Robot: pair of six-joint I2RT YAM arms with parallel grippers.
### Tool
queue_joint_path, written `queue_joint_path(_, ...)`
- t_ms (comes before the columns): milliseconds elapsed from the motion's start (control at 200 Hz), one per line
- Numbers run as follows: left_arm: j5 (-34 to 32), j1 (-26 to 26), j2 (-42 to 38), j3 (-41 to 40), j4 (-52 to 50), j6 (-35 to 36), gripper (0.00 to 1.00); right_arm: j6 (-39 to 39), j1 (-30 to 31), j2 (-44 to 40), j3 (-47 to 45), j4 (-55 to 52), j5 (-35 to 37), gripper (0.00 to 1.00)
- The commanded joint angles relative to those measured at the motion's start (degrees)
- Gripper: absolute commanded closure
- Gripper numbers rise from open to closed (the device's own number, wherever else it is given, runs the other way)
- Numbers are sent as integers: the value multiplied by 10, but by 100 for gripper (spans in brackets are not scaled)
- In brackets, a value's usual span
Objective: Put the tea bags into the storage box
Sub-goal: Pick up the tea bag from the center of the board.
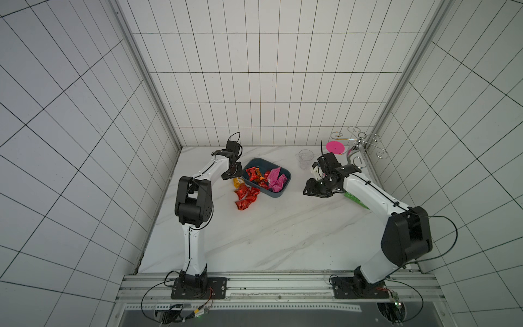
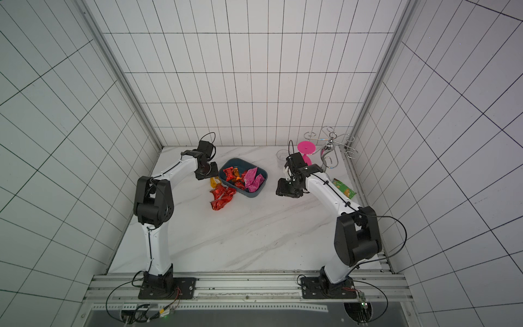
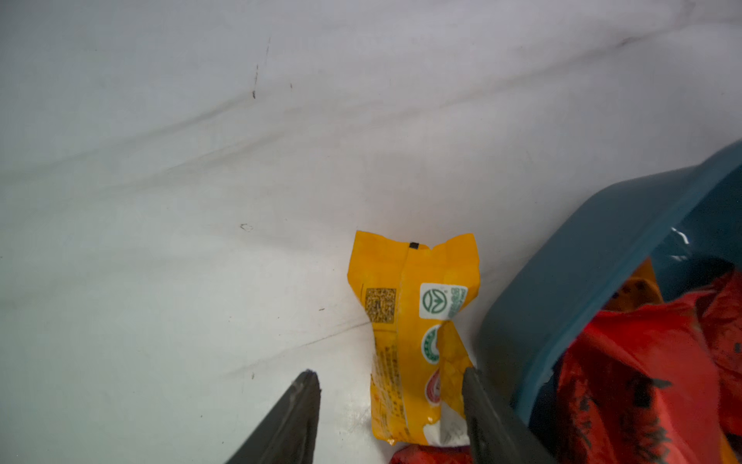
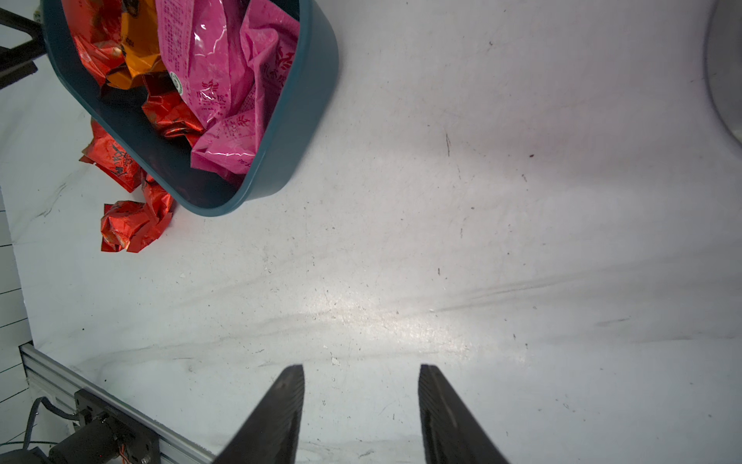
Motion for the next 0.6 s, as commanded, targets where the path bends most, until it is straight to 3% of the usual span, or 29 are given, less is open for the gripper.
queue_joint_path(0,19,0,24,7,20,-9,40,-10,-6,2,17,-20,13,50)
queue_joint_path(170,29,0,42,6,37,-19,46,-17,-8,3,20,-30,16,50)
queue_joint_path(300,23,1,45,6,42,-26,68,-21,-10,3,23,-34,20,49)
queue_joint_path(360,22,3,40,2,45,-25,73,-21,-10,3,24,-34,18,49)
queue_joint_path(595,8,18,-1,-17,40,-21,75,-25,-12,15,39,-33,8,49)
